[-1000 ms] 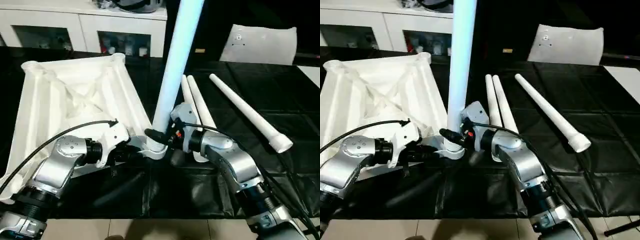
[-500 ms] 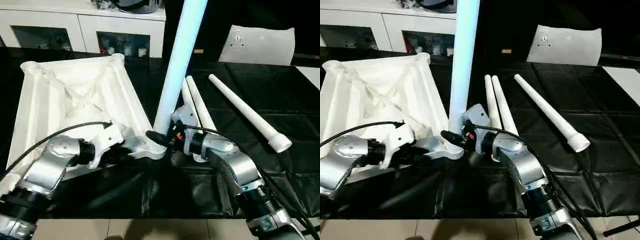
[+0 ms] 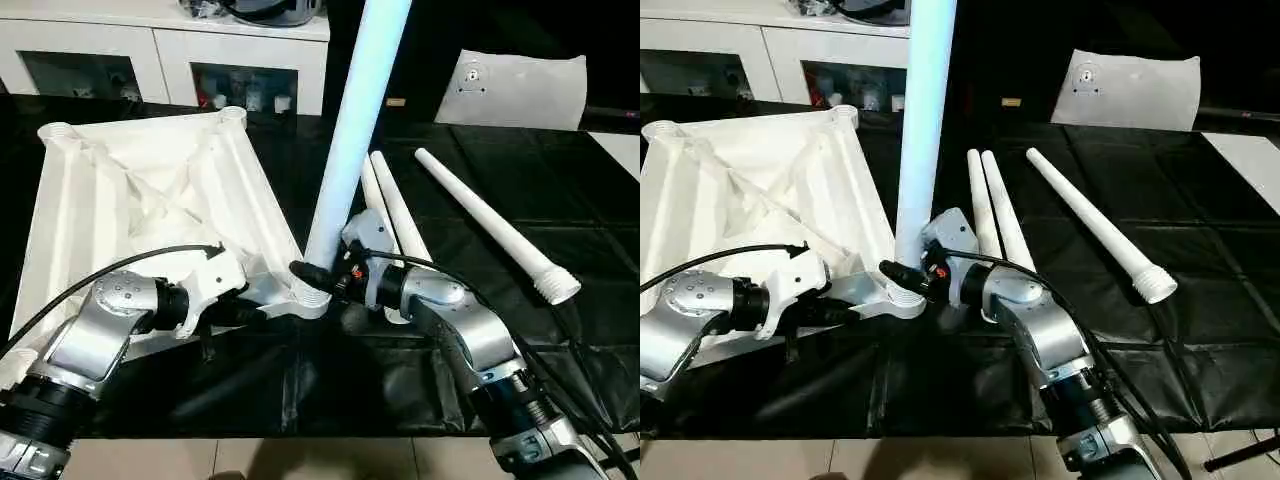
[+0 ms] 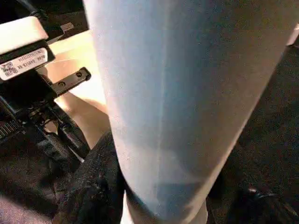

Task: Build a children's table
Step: Insert table leg to table base

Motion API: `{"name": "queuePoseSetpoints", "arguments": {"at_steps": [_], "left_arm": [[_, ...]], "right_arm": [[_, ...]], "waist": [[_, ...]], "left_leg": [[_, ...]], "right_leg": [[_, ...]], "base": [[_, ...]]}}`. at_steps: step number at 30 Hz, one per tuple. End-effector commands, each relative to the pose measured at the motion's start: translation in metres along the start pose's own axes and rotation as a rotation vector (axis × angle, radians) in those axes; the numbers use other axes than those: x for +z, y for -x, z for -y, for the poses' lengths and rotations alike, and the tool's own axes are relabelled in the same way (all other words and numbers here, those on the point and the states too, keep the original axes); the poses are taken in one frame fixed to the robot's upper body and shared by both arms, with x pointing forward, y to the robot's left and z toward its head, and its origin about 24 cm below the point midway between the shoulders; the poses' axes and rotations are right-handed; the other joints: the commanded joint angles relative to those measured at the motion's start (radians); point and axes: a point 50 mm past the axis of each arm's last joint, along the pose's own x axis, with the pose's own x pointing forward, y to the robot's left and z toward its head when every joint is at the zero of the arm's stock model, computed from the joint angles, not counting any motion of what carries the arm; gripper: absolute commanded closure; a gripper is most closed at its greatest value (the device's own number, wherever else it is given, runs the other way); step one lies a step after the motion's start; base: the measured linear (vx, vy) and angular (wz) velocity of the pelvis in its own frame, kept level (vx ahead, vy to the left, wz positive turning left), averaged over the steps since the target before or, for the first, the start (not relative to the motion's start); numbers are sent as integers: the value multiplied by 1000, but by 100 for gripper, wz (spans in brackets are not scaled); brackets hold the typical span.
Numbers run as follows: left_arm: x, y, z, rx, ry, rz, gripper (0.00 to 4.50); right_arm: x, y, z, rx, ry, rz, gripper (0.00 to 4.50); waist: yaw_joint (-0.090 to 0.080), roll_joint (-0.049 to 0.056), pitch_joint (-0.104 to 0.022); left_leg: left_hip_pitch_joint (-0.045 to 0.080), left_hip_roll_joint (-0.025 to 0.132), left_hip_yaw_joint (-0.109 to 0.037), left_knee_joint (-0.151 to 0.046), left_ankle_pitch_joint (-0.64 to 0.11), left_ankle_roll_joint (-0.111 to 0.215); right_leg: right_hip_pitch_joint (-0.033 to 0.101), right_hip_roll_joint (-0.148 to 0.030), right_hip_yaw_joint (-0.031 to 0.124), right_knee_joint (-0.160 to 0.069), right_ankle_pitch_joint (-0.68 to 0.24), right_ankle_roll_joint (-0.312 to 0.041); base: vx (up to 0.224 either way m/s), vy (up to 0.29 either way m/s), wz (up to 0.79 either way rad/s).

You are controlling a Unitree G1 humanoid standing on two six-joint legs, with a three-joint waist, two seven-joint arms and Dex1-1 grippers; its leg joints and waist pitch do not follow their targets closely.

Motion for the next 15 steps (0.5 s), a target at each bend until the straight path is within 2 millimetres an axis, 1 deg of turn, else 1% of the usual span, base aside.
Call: {"name": "queuePoseSetpoints", "arguments": {"at_steps": [1, 3, 5, 6, 7, 10, 13, 15], "left_arm": [[1, 1, 1, -17, -69, -15, 450], [1, 1, 1, -24, -78, -16, 450], [3, 0, 0, -39, -83, -1, 450], [4, -1, 0, -48, -83, 10, 450], [5, -1, 0, -54, -82, 14, 450], [8, -2, -4, -66, -85, 20, 450], [9, -3, -6, -67, -91, 20, 450], [10, -3, -8, -70, -86, 26, 450]], "right_arm": [[-1, -1, 1, 15, 9, -15, 260], [-1, -2, 2, 19, 9, -16, 260], [-1, -3, 3, 49, 14, -33, 260], [-1, -4, 3, 69, 15, -46, 260], [-2, -4, 3, 77, 15, -52, 260], [-3, -6, 4, 107, 15, -78, 260], [-3, -7, 5, 114, 20, -86, 260], [-3, -9, 6, 114, 16, -85, 260]], "waist": [[3, 11, -58], [2, 11, -58], [1, 11, -60], [0, 8, -59], [1, 9, -59], [0, 7, -60], [2, 9, -59], [1, 12, -59]], "left_leg": [[-2, 59, -9, -72, -31, 22], [-2, 60, -10, -73, -31, 21], [-2, 59, -9, -71, -24, 21], [-2, 59, -9, -71, -21, 23], [-2, 59, -9, -71, -21, 24], [-2, 60, -9, -71, -20, 24], [1, 59, -8, -71, -30, 20], [0, 60, -9, -71, -36, 15]], "right_leg": [[53, -89, 57, -63, -20, -227], [52, -89, 57, -62, -25, -225], [53, -89, 57, -60, -6, -231], [53, -88, 57, -60, 2, -233], [52, -88, 57, -60, 1, -233], [53, -89, 57, -59, 4, -238], [51, -90, 57, -61, -18, -237], [51, -91, 57, -61, -18, -240]], "base": [[0, 0, 0], [0, 0, 0], [0, 0, 0], [0, 0, 0], [0, 0, 0], [0, 0, 0], [0, 0, 0], [0, 0, 0]]}}
